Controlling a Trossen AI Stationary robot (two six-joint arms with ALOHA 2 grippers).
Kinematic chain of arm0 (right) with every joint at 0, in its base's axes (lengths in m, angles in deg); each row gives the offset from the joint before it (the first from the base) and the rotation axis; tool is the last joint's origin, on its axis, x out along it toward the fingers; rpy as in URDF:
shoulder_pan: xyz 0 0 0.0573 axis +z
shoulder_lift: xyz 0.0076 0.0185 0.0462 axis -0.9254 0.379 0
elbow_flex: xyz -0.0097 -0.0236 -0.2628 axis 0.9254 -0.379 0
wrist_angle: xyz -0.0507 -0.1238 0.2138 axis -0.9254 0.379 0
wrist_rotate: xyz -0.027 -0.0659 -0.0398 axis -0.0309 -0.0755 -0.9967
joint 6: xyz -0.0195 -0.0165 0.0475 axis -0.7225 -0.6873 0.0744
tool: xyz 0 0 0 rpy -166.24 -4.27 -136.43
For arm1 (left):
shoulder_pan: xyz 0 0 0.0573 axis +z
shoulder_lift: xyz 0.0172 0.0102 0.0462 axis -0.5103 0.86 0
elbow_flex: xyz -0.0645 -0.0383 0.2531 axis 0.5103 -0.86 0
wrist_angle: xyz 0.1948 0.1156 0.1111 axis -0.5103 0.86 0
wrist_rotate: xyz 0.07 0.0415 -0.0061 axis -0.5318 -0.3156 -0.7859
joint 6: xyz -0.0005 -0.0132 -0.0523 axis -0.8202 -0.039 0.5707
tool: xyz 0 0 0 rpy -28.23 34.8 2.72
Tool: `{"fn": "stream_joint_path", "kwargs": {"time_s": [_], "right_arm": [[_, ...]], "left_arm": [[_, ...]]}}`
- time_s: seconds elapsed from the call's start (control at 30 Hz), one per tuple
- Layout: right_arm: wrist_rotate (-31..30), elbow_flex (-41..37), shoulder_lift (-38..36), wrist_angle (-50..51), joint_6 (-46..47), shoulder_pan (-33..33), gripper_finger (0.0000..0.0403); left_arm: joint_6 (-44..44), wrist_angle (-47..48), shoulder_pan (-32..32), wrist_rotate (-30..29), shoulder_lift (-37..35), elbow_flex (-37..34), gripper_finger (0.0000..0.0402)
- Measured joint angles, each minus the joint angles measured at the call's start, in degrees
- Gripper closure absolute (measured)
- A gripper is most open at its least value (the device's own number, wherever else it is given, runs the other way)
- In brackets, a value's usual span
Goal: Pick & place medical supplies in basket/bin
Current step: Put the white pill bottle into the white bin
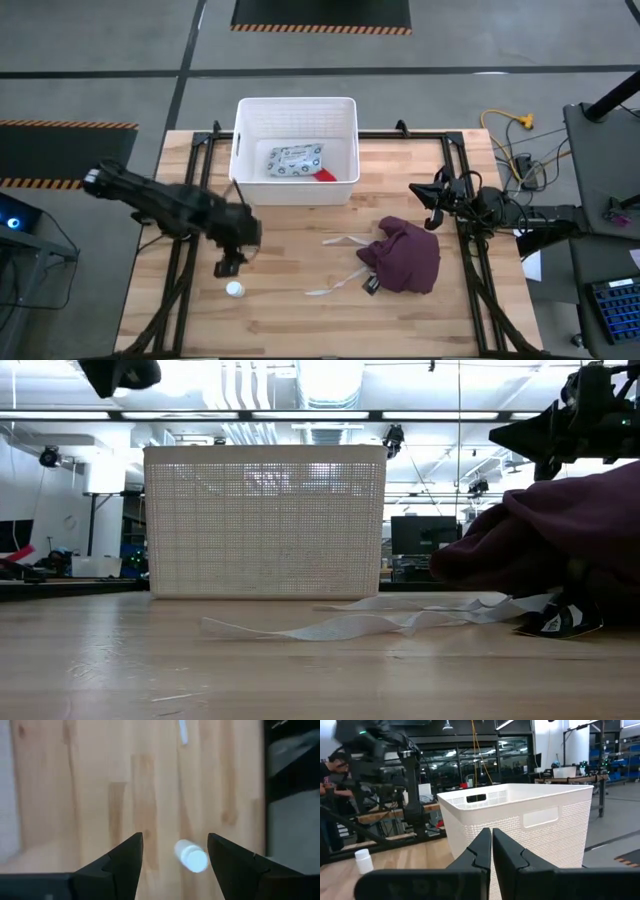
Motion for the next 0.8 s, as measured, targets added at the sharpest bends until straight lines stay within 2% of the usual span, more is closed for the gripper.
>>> {"fn": "stream_joint_path", "kwargs": {"time_s": [0.1, 0.3, 0.43, 0.6, 0.8], "right_arm": [[0.04, 0.02, 0.0, 0.08, -0.09, 0.0, 0.0394], [0.04, 0.04, -0.02, 3.96, 0.0, 0.0, 0.0394], [0.03, 0.04, 0.0, 6.59, 0.15, 0.0, 0.0394], [0.02, 0.04, 0.0, 7.3, 0.15, 0.0, 0.0394], [-0.02, 0.04, 0.0, 7.3, 0.07, 0.0, 0.0394]], "left_arm": [[1.23, 0.64, -4.49, -2.94, 3.68, 0.69, 0.0197], [14.23, 0.5, -9.51, 0.05, 7.85, -1.33, 0.0188], [16.25, -0.6, -12.01, 0.95, 8.26, -2.52, 0.0166], [20.5, -6.38, -13.91, 2.04, 7.31, -6.58, 0.0131], [21.71, -9.51, -15.72, 2.7, 7.17, -13.82, 0.0123]]}}
